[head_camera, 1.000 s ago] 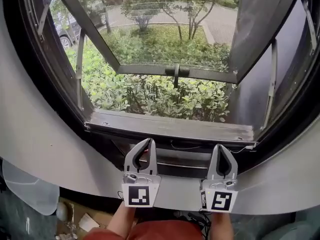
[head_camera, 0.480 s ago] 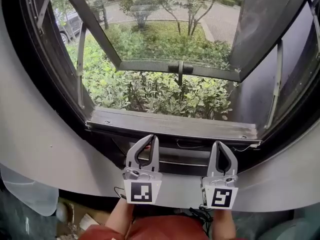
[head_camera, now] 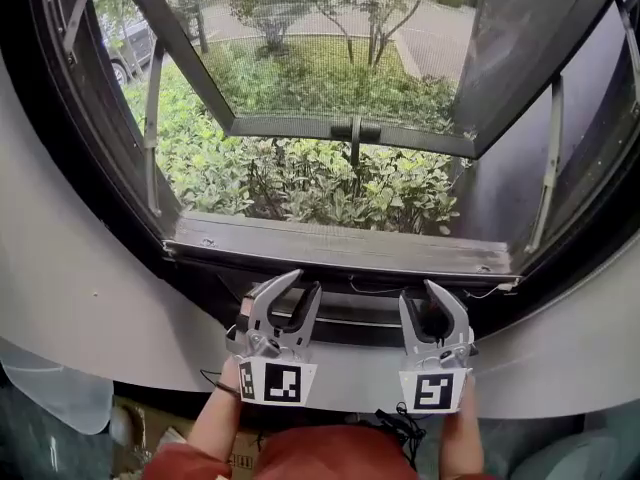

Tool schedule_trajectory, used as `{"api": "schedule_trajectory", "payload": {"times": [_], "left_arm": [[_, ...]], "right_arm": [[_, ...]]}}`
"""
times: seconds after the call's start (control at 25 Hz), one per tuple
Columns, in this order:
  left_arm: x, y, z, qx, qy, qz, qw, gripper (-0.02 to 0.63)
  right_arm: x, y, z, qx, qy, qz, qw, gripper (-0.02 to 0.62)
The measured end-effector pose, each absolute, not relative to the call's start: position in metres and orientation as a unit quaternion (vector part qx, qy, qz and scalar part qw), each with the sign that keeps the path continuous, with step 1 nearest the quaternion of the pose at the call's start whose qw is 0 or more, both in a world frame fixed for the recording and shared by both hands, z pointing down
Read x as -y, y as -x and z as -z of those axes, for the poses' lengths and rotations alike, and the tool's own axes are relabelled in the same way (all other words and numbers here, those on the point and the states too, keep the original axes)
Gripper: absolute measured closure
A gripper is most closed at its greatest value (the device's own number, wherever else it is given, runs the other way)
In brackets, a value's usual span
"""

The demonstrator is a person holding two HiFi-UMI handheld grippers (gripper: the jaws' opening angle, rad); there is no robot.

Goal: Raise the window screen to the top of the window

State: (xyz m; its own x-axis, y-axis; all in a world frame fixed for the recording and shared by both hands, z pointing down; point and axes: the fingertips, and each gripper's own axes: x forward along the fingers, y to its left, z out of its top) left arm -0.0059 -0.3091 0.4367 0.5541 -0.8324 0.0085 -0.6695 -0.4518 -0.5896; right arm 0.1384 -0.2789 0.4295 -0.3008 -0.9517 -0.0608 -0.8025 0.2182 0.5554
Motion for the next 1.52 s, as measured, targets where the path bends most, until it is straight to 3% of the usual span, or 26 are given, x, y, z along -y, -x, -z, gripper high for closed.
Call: {"api": "schedule_trajectory", "payload": {"times": [0.28, 0.6, 1.28, 1.4, 1.52], "left_arm": [[0.315, 0.009, -0.455, -0.399, 0.802, 0.257, 0.363, 0.471], [0.320, 0.017, -0.467, -0.343, 0.780, 0.342, 0.396, 0.468], [0.323, 0.021, -0.483, -0.309, 0.759, 0.408, 0.402, 0.463], [0.322, 0.022, -0.481, -0.305, 0.762, 0.409, 0.400, 0.469], [0.322, 0.023, -0.474, -0.311, 0.760, 0.404, 0.403, 0.478]], "right_arm": [[0.281, -0.144, -0.450, 0.740, -0.510, 0.331, 0.288, 0.428], [0.289, -0.153, -0.477, 0.722, -0.455, 0.333, 0.401, 0.417], [0.287, -0.153, -0.481, 0.716, -0.452, 0.334, 0.414, 0.431], [0.288, -0.153, -0.477, 0.714, -0.448, 0.332, 0.423, 0.479], [0.288, -0.153, -0.473, 0.709, -0.443, 0.338, 0.432, 0.479]]}}
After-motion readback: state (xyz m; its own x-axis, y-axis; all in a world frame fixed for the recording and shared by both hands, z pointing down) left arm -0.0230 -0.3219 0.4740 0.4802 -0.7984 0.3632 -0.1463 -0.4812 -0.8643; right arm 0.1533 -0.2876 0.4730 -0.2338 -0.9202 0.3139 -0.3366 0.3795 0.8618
